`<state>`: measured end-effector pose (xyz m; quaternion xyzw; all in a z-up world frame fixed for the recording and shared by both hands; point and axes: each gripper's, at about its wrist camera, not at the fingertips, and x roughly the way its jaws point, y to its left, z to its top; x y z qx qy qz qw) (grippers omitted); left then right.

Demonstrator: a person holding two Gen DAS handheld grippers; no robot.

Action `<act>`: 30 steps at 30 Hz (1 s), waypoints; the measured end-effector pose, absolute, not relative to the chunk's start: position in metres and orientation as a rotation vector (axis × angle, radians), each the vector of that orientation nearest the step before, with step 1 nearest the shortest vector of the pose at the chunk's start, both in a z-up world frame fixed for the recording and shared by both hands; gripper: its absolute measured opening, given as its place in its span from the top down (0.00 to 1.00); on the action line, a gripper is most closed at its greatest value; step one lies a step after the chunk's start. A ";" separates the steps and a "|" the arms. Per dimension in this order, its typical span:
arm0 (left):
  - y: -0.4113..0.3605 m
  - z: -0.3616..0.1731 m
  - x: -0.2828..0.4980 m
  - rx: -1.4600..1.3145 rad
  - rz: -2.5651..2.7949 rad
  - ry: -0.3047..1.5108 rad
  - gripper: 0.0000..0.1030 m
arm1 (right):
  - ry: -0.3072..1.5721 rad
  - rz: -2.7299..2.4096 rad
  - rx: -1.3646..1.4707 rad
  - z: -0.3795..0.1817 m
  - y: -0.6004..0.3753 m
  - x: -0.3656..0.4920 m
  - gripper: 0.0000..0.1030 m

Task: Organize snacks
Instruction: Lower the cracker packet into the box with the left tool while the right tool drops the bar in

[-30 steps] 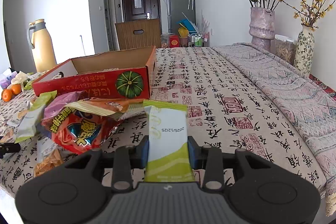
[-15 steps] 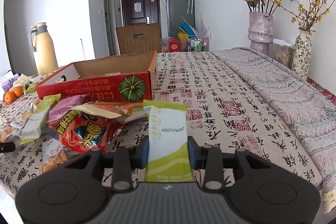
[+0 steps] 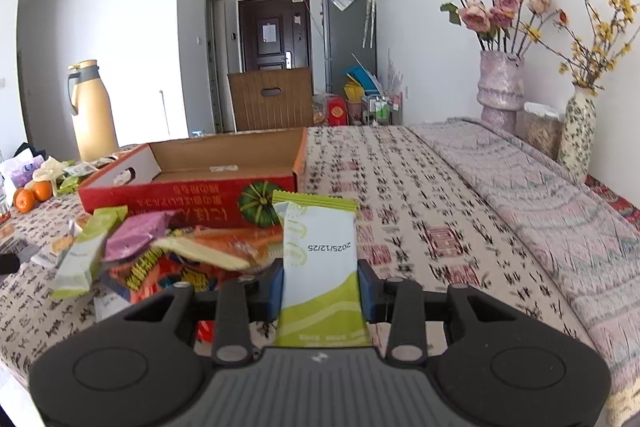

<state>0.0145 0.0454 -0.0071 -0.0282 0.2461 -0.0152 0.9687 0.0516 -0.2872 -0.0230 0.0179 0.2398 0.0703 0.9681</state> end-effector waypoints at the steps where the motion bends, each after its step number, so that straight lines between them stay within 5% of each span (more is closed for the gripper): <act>1: 0.045 -0.004 0.017 -0.058 -0.032 0.488 0.62 | 0.478 0.146 0.035 -0.021 -0.285 0.054 0.65; 30: 0.031 0.054 0.165 -0.021 0.003 0.378 0.62 | 0.382 0.286 -0.085 0.035 -0.224 0.213 0.65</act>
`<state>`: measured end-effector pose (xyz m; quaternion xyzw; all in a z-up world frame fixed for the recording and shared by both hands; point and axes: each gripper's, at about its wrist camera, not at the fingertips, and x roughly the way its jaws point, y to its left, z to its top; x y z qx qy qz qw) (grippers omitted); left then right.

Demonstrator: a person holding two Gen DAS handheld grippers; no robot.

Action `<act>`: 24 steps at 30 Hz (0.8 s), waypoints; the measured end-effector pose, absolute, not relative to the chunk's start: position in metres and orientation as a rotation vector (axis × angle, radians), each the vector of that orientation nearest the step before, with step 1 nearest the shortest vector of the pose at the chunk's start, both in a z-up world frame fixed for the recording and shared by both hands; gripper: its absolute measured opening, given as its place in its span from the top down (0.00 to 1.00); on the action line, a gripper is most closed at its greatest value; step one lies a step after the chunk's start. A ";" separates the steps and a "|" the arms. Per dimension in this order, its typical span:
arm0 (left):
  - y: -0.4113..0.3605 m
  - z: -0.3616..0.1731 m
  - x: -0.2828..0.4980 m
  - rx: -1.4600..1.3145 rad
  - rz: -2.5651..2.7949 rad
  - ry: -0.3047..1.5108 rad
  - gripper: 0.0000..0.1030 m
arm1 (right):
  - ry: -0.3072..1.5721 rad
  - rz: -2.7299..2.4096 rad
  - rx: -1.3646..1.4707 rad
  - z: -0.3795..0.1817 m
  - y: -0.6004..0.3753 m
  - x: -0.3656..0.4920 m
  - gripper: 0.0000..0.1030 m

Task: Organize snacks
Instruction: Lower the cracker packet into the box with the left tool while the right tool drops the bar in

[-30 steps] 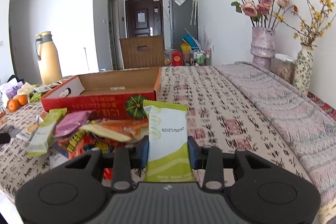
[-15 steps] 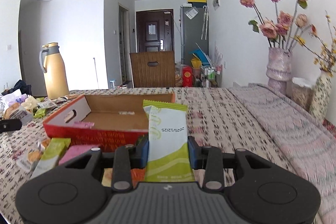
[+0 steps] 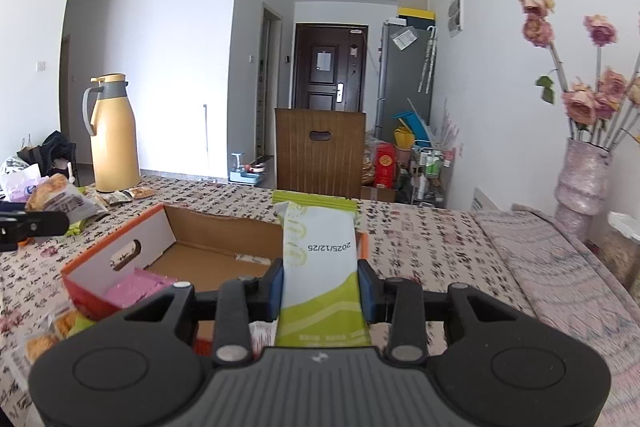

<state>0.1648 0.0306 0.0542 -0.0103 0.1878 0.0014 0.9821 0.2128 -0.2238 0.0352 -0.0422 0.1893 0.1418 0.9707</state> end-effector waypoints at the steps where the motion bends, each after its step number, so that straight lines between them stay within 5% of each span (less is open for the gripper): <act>1: 0.030 0.055 0.171 -0.024 0.005 0.379 0.62 | 0.387 0.294 -0.086 0.035 -0.220 0.219 0.65; 19: 0.028 0.024 0.238 -0.076 0.053 0.428 0.62 | 0.520 0.359 -0.063 -0.004 -0.203 0.298 0.65; 22: 0.031 0.019 0.240 -0.093 0.039 0.438 0.56 | 0.530 0.363 -0.068 -0.008 -0.204 0.298 0.62; 24: 0.033 0.018 0.237 -0.101 0.043 0.429 0.42 | 0.524 0.362 -0.061 -0.008 -0.205 0.296 0.56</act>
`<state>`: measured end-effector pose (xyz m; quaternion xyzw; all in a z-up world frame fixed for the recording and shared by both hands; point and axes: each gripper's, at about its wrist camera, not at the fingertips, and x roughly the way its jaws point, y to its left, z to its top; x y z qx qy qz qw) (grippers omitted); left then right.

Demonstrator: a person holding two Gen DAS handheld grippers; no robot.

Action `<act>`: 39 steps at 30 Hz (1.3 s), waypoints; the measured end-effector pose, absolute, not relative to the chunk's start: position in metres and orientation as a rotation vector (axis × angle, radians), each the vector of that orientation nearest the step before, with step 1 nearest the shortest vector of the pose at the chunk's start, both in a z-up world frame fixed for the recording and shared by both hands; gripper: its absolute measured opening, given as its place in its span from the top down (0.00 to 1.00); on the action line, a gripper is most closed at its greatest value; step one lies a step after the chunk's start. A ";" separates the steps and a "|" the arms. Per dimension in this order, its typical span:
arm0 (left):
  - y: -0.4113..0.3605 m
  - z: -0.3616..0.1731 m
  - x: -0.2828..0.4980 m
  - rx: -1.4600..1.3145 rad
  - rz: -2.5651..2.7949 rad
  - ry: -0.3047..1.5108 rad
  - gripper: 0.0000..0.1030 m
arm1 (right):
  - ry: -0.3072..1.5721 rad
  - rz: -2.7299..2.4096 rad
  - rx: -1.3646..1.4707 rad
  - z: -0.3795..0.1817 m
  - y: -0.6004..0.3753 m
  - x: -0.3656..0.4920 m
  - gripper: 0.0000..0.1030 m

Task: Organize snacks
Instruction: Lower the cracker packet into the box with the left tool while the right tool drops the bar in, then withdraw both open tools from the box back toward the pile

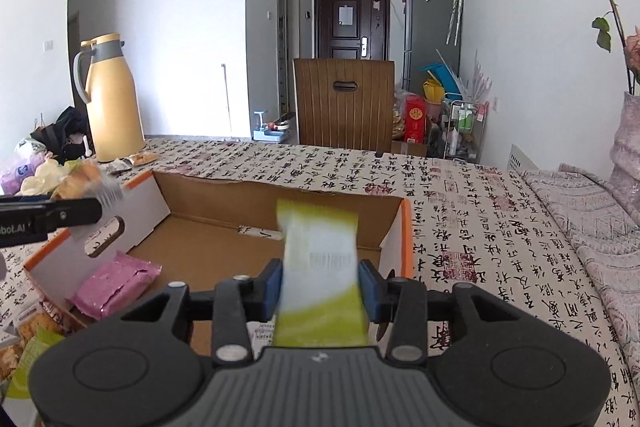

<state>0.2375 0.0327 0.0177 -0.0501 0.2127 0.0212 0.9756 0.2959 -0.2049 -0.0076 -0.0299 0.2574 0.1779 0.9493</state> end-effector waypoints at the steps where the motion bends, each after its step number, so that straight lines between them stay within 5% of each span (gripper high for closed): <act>1: 0.033 0.018 0.236 -0.106 0.042 0.424 0.36 | 0.519 0.361 -0.055 -0.007 -0.206 0.294 0.50; 3: 0.035 0.020 0.233 -0.111 0.059 0.408 0.09 | 0.501 0.353 -0.043 -0.005 -0.208 0.293 0.15; 4: 0.035 0.021 0.231 -0.113 0.075 0.394 0.00 | 0.488 0.346 -0.034 -0.004 -0.210 0.291 0.09; 8: 0.036 0.024 0.228 -0.140 0.076 0.380 0.00 | 0.461 0.342 -0.005 0.000 -0.215 0.288 0.00; 39: 0.034 0.058 0.132 -0.153 0.061 0.347 0.00 | 0.374 0.301 -0.023 0.044 -0.215 0.176 0.00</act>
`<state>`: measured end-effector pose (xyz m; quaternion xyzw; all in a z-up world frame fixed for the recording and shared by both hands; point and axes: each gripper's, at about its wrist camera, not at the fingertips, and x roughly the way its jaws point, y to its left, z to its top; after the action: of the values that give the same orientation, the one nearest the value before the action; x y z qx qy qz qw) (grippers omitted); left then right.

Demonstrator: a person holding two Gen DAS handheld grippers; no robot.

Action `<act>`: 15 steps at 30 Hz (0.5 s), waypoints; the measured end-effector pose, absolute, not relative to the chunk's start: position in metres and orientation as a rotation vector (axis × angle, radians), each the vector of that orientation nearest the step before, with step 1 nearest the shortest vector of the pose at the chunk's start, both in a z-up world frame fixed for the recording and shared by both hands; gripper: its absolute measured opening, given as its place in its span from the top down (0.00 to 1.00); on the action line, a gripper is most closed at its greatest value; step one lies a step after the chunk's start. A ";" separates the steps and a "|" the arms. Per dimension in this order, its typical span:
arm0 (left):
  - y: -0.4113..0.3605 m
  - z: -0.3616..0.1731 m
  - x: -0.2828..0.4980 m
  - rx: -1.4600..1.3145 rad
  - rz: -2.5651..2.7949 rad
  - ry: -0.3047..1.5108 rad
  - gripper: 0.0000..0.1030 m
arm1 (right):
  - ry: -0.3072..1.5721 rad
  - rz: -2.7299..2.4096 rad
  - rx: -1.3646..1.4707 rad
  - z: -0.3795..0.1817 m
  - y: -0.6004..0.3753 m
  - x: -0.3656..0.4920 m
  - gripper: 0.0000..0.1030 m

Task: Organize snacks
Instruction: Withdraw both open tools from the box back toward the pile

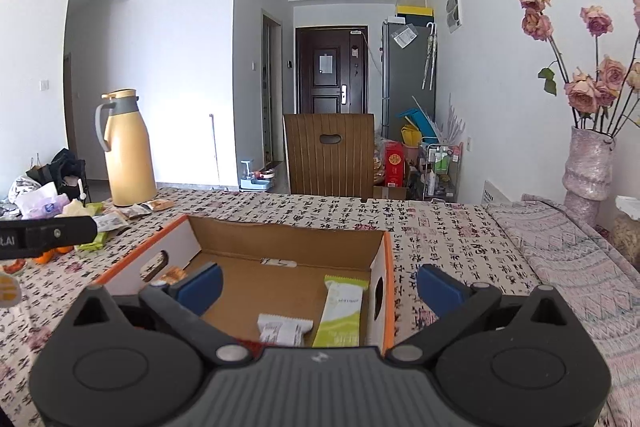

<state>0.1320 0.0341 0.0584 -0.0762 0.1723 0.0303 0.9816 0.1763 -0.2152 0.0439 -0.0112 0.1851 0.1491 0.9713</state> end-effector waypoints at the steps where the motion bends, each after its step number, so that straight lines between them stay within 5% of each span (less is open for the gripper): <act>1: 0.034 0.057 0.126 -0.155 0.058 0.350 0.00 | 0.372 0.300 -0.025 0.043 -0.215 0.169 0.00; 15: 0.036 0.020 0.062 -0.156 0.032 0.449 0.00 | 0.415 0.297 -0.037 0.018 -0.214 0.084 0.00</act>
<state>0.0619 0.0356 0.0201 -0.0772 0.2225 0.0157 0.9717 0.0840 -0.2144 0.0178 -0.0184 0.2055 0.1470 0.9674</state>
